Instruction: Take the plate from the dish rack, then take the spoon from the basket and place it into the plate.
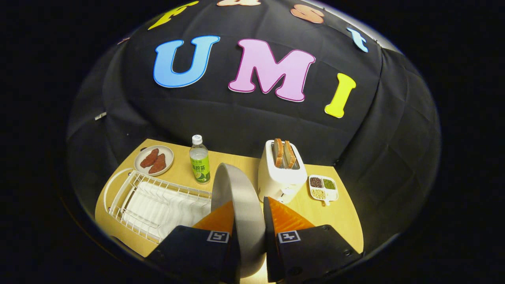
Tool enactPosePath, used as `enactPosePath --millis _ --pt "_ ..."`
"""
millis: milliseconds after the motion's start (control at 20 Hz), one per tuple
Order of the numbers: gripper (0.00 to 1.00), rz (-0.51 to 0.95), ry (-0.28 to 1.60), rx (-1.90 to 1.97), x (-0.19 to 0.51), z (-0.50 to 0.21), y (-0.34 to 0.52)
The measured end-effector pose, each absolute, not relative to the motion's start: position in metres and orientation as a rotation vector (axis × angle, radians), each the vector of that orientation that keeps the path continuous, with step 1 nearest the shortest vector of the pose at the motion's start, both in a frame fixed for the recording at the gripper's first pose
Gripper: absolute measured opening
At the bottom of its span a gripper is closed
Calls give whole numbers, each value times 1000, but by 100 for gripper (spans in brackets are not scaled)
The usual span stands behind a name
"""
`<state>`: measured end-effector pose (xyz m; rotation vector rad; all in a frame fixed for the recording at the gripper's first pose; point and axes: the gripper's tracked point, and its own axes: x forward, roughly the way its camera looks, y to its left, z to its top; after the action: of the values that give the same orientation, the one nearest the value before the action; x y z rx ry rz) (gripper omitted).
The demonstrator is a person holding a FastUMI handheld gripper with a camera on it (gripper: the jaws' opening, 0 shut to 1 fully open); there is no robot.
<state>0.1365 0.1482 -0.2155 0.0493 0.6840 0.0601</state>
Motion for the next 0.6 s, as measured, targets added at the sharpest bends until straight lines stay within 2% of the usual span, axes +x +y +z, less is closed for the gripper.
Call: enactPosePath --millis 200,600 --pt "30 134 753 195 87 -224 127" --pt "30 176 915 456 -21 -282 95"
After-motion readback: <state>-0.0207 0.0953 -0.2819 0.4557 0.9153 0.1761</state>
